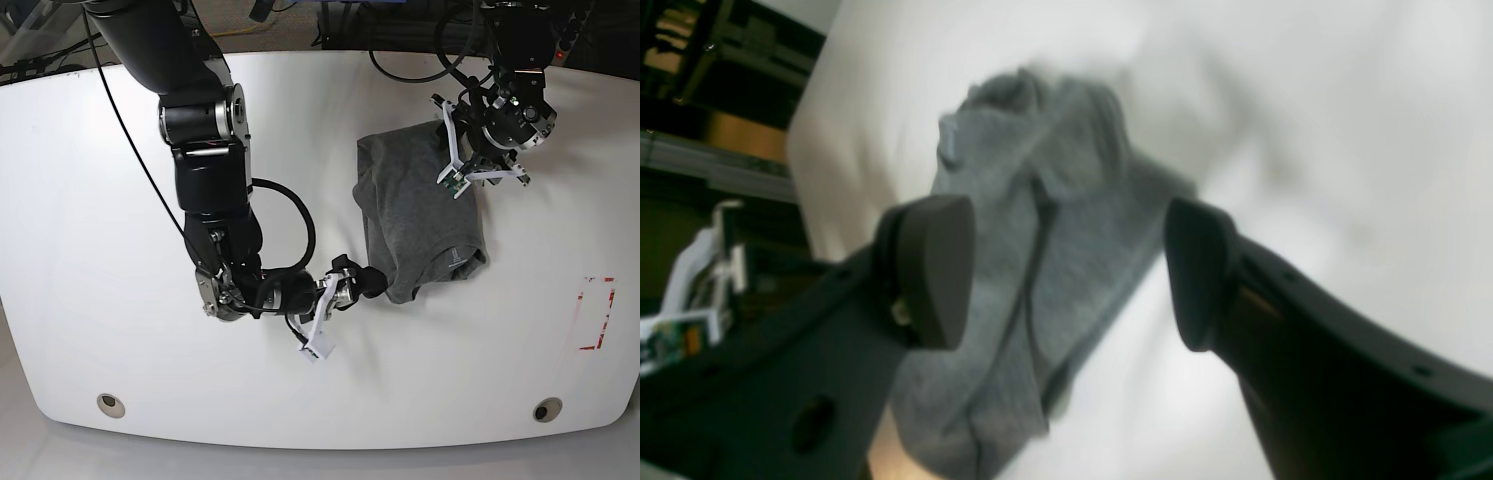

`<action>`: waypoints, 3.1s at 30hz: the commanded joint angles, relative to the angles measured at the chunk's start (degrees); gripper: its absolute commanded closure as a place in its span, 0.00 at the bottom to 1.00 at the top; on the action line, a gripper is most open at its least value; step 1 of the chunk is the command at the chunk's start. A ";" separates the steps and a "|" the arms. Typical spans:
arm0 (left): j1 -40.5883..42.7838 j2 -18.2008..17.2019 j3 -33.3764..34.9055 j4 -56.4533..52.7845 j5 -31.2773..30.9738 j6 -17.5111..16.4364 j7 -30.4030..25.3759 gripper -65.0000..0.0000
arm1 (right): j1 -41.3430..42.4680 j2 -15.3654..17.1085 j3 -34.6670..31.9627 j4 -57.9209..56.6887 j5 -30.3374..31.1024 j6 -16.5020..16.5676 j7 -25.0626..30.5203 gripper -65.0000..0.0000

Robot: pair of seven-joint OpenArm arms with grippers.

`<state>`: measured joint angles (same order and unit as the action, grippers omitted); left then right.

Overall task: Fold the T-shirt properly
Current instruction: 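Tuck the bundle's loose corner under with the right gripper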

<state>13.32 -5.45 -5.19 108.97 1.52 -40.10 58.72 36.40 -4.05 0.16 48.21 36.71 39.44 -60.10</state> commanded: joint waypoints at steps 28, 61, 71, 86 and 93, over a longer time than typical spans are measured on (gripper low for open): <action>-1.85 0.93 0.05 1.23 -0.42 0.10 -0.56 0.60 | -1.02 -0.91 0.06 0.89 13.36 0.56 6.07 0.34; -1.67 0.84 0.05 1.23 -0.42 0.10 -0.56 0.60 | -4.01 -4.95 -0.03 0.63 -4.31 0.56 14.34 0.39; -1.67 0.84 0.05 1.14 -0.33 0.10 -0.56 0.60 | -4.01 -4.95 -3.99 0.89 -4.31 0.56 16.54 1.00; -1.85 0.84 0.05 1.49 -0.33 0.10 -0.48 0.60 | -7.79 -3.90 -5.04 18.56 -3.87 0.56 11.08 1.00; -1.76 0.84 0.05 1.49 -0.24 0.10 -0.48 0.60 | -8.75 -2.67 -0.91 24.01 -3.87 0.56 8.27 1.00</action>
<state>12.05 -4.36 -5.08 109.25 1.50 -40.10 58.70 25.93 -7.46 -1.26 70.76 31.48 39.66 -53.17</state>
